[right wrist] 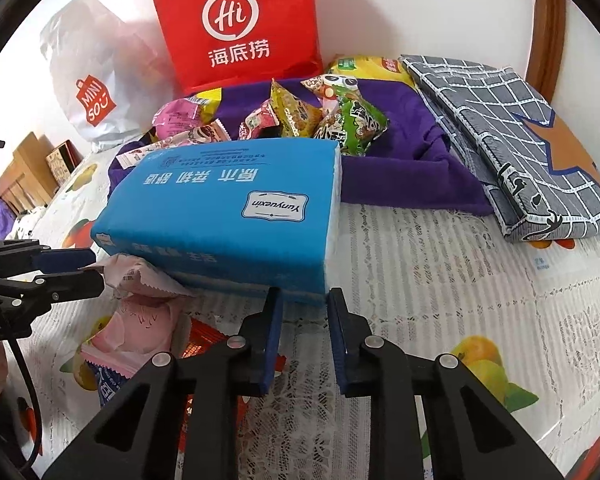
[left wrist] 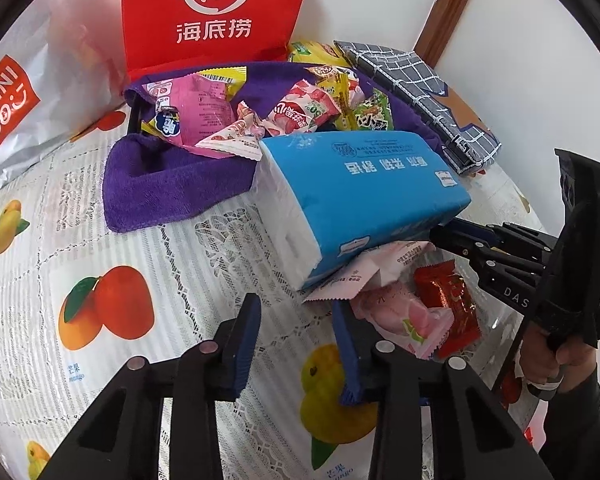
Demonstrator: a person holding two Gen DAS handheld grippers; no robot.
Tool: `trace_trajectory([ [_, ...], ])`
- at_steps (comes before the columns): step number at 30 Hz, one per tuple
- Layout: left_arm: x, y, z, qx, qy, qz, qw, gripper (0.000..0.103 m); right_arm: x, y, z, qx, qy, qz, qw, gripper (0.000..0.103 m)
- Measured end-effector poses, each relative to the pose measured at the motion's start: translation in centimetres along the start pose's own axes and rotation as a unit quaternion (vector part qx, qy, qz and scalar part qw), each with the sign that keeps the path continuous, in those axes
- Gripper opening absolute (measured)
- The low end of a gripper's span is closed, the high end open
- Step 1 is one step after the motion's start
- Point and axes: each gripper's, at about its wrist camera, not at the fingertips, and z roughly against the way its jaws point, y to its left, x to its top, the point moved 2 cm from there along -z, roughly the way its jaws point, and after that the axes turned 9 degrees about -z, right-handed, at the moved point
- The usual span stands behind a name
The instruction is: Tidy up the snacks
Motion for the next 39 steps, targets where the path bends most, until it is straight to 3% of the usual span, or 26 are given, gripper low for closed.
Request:
trace_trajectory([
  [14,-0.2,0.8,1.0,-0.003,-0.013,0.013,0.9998,0.031,0.0,-0.3,0.1,-0.007,0.003,-0.007,1.000,0.015],
  [23,-0.2,1.4,1.4,-0.004,-0.021,0.022,0.9995,0.033,0.0,0.2,0.0,-0.002,0.008,0.000,1.000,0.026],
  [28,-0.3,2.6,1.7,0.005,-0.024,0.043,0.9988,0.050,0.1,0.3,0.6,0.005,0.006,0.001,1.000,0.036],
  [33,-0.3,3.3,2.2,0.018,-0.027,0.055,0.9980,0.060,0.0,0.1,1.8,0.008,-0.007,0.003,1.000,0.057],
  [39,-0.7,3.3,2.9,0.020,-0.028,0.072,0.9968,0.062,-0.4,0.1,2.2,0.043,0.006,-0.004,0.999,0.058],
])
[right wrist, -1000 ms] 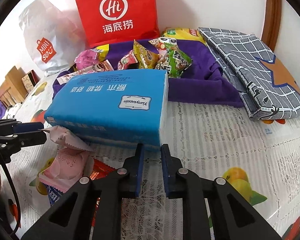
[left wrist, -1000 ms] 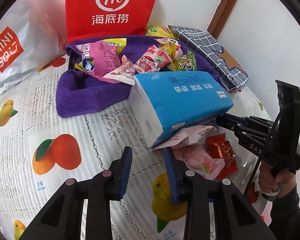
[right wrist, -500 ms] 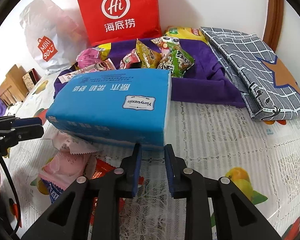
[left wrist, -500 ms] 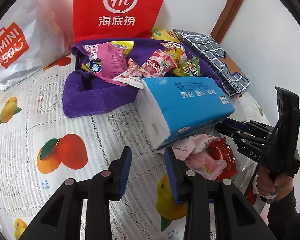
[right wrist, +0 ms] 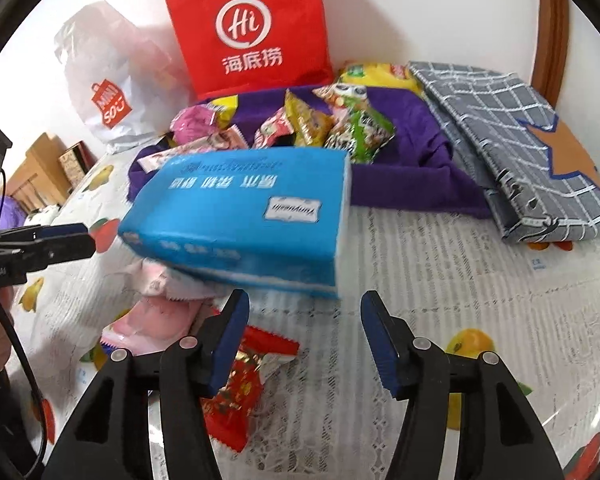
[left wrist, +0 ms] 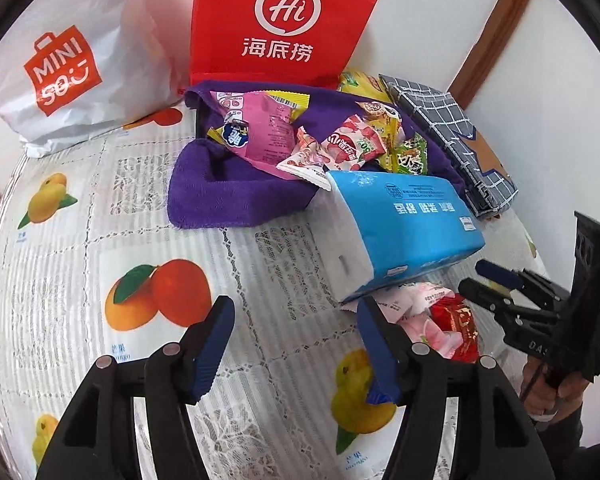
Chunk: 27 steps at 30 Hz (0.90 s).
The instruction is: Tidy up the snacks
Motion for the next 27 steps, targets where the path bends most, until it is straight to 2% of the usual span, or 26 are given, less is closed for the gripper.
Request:
trace_trajectory([
  [4,0.0,-0.4,0.3,-0.001,-0.001,0.009,1.0000,0.062,-0.9,0.6,0.2,0.038,0.022,-0.007,0.999,0.058],
  [9,0.1,-2.0,0.6,-0.020,-0.001,0.008,0.9998,0.063,-2.3,1.5,-0.7,0.034,0.044,-0.001,0.998,0.059],
  [11,0.1,-3.0,0.6,-0.024,-0.003,0.000,0.9997,0.066,-2.8,1.7,-0.7,0.038,0.041,0.000,0.998,0.062],
  [14,0.5,-4.1,-0.1,-0.031,0.006,-0.004,0.9995,0.066,-3.2,2.5,-0.6,0.004,0.034,0.036,0.999,0.063],
  [17,1.0,-5.4,-1.4,-0.031,0.017,-0.014,0.9993,0.066,-3.6,2.9,-0.6,-0.012,0.025,0.058,0.998,0.062],
  [19,1.2,-6.3,-2.3,-0.025,0.027,-0.025,0.9990,0.066,-3.7,2.6,-0.5,-0.026,0.017,0.070,0.997,0.052],
  [20,1.2,-6.7,-2.7,-0.022,0.033,-0.030,0.9988,0.066,-3.8,2.3,-0.3,-0.029,0.013,0.073,0.997,0.049],
  [23,1.3,-7.7,-4.0,-0.018,0.048,-0.039,0.9979,0.066,-3.7,0.9,0.3,-0.021,0.012,0.060,0.998,0.049],
  [27,1.3,-8.3,-5.6,-0.013,0.064,-0.037,0.9972,0.066,-3.8,-0.7,1.1,-0.032,0.007,0.052,0.998,0.049],
])
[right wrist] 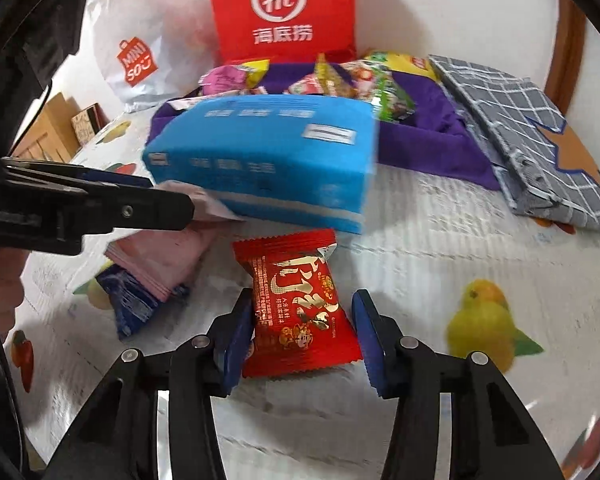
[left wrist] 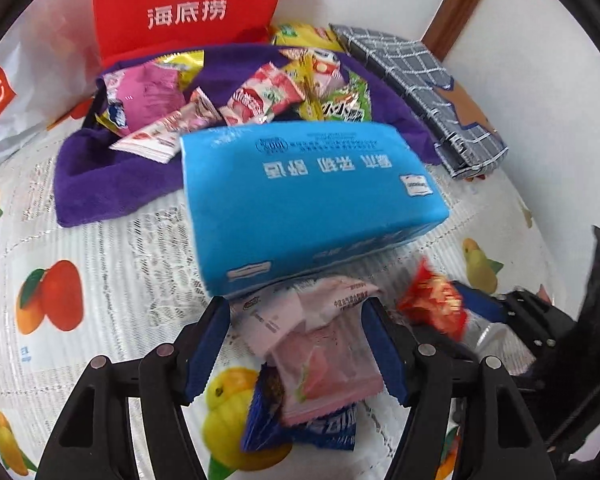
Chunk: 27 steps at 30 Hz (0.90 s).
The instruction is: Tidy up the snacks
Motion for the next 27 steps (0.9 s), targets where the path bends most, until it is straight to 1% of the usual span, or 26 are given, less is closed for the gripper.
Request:
trace_trajectory([
  [4,0.1,-0.3,-0.7,-0.002,0.007,0.003,1.0000,0.064,-0.5,-1.9,1.0,-0.010,-0.006,-0.008,1.000,0.049],
  [5,0.1,-0.4,-0.7,-0.003,0.006,0.005,1.0000,0.061,-0.7,-2.3,1.3,-0.013,-0.008,-0.010,1.000,0.049],
  [6,0.1,-0.4,-0.7,-0.003,0.006,0.005,1.0000,0.050,-0.8,-2.6,1.4,-0.015,-0.010,-0.014,1.000,0.049],
  [7,0.1,-0.5,-0.7,-0.002,0.007,0.004,1.0000,0.044,-0.8,-3.0,1.5,-0.016,-0.011,-0.019,1.000,0.049],
  [8,0.0,-0.5,-0.6,-0.001,0.005,0.004,1.0000,0.040,-0.9,-3.3,1.6,-0.016,-0.010,-0.024,1.000,0.049],
  [9,0.0,-0.5,-0.5,-0.002,0.003,0.005,1.0000,0.030,-0.9,-3.6,1.7,-0.016,-0.011,-0.028,0.999,0.049],
  [10,-0.1,-0.6,-0.3,-0.012,0.001,0.007,0.9999,0.025,-0.9,-3.7,1.7,-0.017,-0.012,-0.030,0.999,0.049],
  [12,-0.4,-0.5,0.0,-0.020,-0.002,0.011,0.9997,0.018,-0.8,-3.7,2.0,-0.016,-0.017,-0.031,0.999,0.049],
  [15,-0.8,-0.6,0.6,-0.017,-0.009,0.011,0.9997,0.014,-0.6,-3.6,2.5,-0.014,-0.025,-0.029,0.999,0.049],
  [19,-1.3,-1.1,1.4,-0.023,-0.017,0.005,0.9996,0.014,-0.6,-3.5,3.1,-0.012,-0.030,-0.028,0.999,0.049],
  [21,-1.3,-1.6,1.8,-0.025,-0.014,-0.001,0.9996,0.014,-0.8,-3.6,3.4,-0.011,-0.031,-0.030,0.999,0.049],
  [23,-1.2,-1.9,2.2,-0.019,-0.022,-0.009,0.9995,0.023,-0.9,-3.7,3.6,-0.012,-0.032,-0.031,0.999,0.049],
  [25,-0.9,-2.4,2.6,-0.008,-0.031,-0.021,0.9993,0.048,-1.0,-4.0,3.8,-0.012,-0.033,-0.033,0.999,0.049],
  [27,-0.3,-3.0,2.9,-0.005,-0.046,-0.033,0.9984,0.054,-1.2,-4.3,4.0,-0.013,-0.034,-0.037,0.999,0.049],
])
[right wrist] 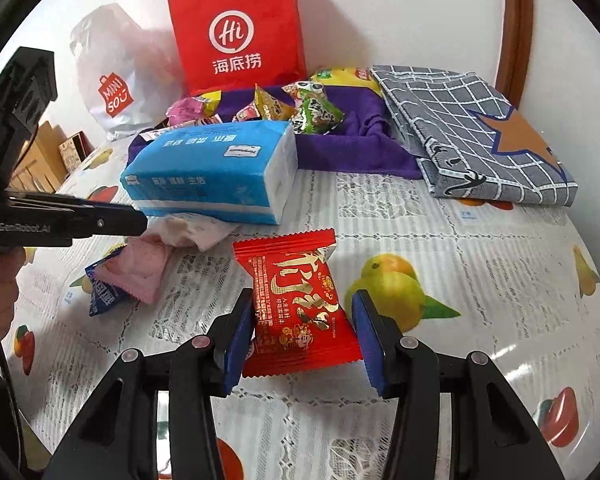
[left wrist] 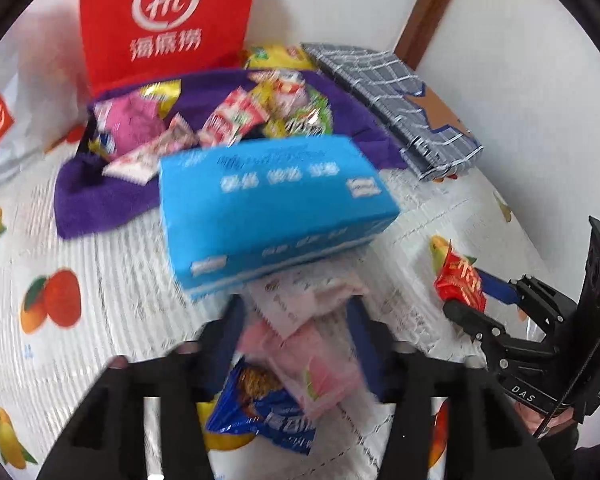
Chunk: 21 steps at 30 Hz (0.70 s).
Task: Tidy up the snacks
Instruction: 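Carry the red packet with the right tool while the left tool carries the pink wrapper to the towel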
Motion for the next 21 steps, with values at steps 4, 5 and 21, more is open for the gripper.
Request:
trace_trajectory([
  [4,1.2,-1.0,-1.6,0.004,0.016,-0.015,0.9998,0.056,0.0,-0.8,0.2,-0.001,-0.001,-0.008,1.000,0.049],
  [5,1.3,-1.1,-2.1,0.007,0.018,-0.018,0.9997,0.056,0.0,-1.0,0.2,-0.001,0.000,-0.010,1.000,0.049],
  [21,0.9,-3.2,-5.4,0.052,0.043,-0.086,0.9939,0.045,-0.4,-2.7,-0.7,0.004,0.008,-0.030,0.999,0.049],
])
